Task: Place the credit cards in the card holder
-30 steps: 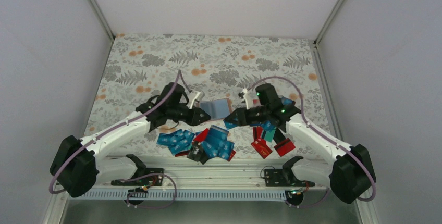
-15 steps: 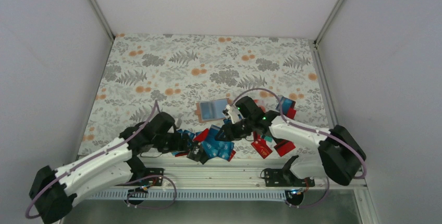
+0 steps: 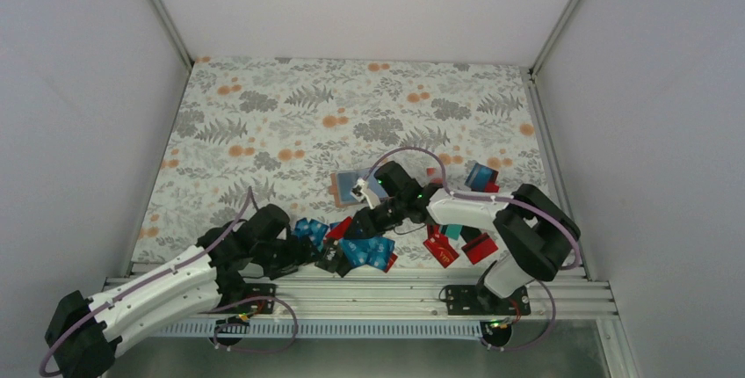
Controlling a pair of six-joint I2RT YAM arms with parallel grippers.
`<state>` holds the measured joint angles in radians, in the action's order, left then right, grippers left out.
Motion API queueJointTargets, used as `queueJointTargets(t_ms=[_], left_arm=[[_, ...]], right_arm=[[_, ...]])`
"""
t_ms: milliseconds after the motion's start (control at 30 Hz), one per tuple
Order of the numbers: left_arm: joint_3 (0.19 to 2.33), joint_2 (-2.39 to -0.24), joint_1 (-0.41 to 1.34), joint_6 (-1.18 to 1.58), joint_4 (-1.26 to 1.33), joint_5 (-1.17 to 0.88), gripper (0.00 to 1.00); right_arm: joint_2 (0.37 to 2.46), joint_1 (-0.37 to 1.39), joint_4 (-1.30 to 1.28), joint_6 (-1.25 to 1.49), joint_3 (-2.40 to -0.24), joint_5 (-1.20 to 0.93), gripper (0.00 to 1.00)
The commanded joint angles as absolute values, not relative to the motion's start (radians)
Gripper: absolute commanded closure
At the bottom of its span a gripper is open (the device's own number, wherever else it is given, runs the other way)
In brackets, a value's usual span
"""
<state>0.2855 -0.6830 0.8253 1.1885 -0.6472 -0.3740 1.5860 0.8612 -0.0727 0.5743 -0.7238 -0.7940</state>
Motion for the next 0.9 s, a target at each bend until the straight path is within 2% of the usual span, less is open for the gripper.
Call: queueJointTargets(t_ms=[0, 300, 867], left_arm=[[0.233, -0.728, 0.849, 1.277, -0.514, -0.413, 0.2], [0.207, -0.818, 0.895, 1.369, -0.381, -0.381, 0.25], [0.151, -0.96, 1.01, 1.565, -0.1, -0.244, 0.4]], right_arm=[[1.607, 0.875, -0.012, 0.55, -0.709, -0.777, 0.78], [1.655, 0.855, 0.005, 0.551, -0.63, -0.675, 0.84], [1.729, 0.844, 0.078, 0.555, -0.514, -0.685, 0.87]])
